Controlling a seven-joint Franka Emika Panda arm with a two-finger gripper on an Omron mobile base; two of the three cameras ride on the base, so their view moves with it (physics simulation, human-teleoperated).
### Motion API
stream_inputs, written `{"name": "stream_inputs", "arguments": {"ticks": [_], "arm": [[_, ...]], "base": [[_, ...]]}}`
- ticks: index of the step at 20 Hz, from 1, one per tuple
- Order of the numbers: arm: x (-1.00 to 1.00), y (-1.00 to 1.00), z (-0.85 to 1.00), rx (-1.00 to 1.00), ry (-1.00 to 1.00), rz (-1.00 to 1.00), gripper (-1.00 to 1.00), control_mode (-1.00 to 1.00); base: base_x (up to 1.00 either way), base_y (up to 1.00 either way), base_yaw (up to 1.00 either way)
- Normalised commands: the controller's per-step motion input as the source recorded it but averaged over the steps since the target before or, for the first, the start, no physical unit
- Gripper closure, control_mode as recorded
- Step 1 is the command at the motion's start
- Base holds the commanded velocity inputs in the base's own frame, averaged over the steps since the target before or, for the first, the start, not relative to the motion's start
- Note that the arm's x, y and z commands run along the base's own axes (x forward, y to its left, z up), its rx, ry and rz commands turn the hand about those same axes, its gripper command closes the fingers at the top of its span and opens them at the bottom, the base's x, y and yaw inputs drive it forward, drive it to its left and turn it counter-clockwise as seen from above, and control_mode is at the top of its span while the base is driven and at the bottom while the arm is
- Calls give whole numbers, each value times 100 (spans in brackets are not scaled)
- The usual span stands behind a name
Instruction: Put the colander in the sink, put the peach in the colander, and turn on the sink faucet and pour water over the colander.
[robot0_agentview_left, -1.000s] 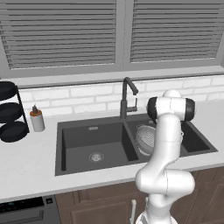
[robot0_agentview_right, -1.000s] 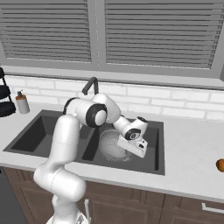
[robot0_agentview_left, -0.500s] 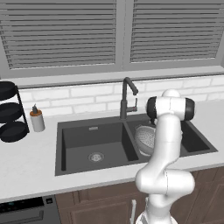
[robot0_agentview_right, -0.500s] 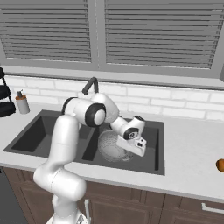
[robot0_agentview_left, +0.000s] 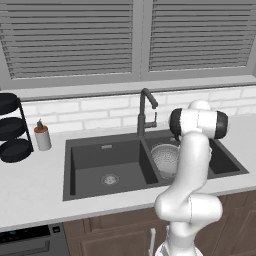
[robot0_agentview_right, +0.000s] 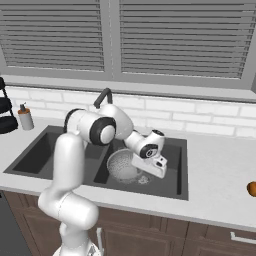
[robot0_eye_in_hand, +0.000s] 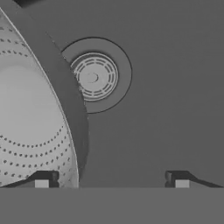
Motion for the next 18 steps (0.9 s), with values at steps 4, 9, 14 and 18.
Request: {"name": "stream_inputs", "arguments": {"ticks": [4,9,14,18], "arm": [[-44,-7,72,0,-12,0,-100,-100],[-53,-25,76,0,-19,0,-100,-100],[-53,-29,75,0,-24,1,-100,-100],[-48,-36,82,-1,-14,1,-100,-100]], "base": [[0,0,0],[0,0,0],[0,0,0],[0,0,0]]}}
